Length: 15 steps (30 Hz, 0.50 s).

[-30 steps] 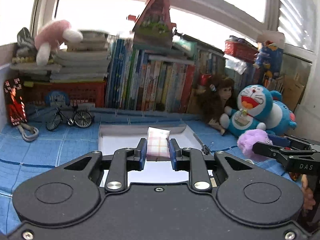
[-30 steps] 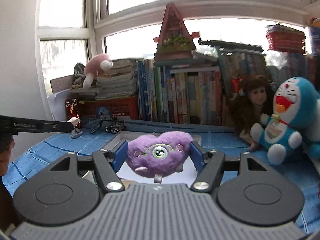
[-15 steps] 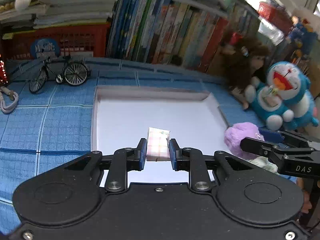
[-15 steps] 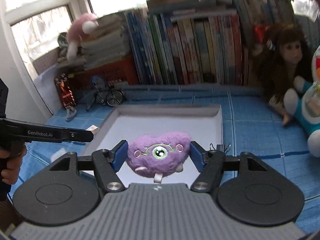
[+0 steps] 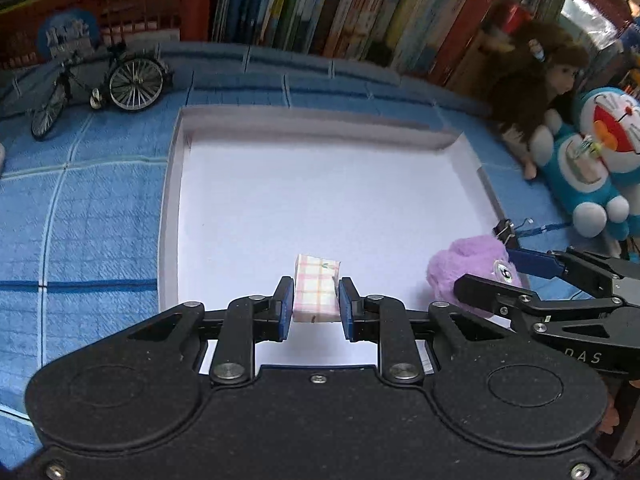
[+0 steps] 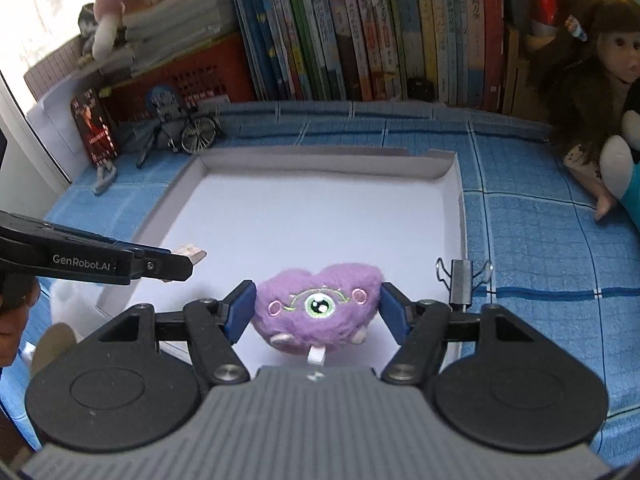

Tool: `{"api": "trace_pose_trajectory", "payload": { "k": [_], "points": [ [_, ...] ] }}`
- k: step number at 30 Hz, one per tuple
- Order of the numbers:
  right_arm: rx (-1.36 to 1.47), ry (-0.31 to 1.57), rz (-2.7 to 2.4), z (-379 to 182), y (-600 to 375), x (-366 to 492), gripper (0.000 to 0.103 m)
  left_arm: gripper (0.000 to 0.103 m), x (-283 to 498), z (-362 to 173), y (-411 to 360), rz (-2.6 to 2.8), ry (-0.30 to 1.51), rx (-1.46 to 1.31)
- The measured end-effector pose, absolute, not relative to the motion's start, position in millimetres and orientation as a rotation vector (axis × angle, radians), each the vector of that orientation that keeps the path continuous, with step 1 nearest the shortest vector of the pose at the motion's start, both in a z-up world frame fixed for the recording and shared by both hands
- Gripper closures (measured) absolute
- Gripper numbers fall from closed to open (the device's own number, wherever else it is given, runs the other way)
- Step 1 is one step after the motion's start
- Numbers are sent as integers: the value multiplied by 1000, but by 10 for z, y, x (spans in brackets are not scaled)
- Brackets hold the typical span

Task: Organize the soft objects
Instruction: 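Carry the purple plush with the right tool while the left tool carries the plaid cloth to the white tray, then open the right tool over the tray while the left tool releases the plaid cloth there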

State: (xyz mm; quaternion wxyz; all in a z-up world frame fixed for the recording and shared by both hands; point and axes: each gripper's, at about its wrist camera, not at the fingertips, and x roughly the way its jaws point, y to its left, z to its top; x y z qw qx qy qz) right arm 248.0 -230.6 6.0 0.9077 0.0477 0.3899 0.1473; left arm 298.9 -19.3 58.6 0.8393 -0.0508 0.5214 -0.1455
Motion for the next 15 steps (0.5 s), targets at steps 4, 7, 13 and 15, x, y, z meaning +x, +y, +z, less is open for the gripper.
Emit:
{"api": "trace_pose_trajectory", "payload": {
  "k": [4, 7, 13, 15],
  "points": [
    [88, 842, 300, 6, -2271, 2535, 33, 81, 3034, 491, -211, -290, 1142, -88],
    [76, 863, 305, -31, -2235, 2560, 33, 80, 3053, 451, -215, -291, 1161, -83],
    [81, 879, 306, -94, -2215, 2551, 31, 72, 3082, 384, -184, -267, 1185, -87],
    [93, 872, 307, -80, -2235, 2544, 29, 65, 3080, 402, -159, -268, 1181, -95]
  ]
}}
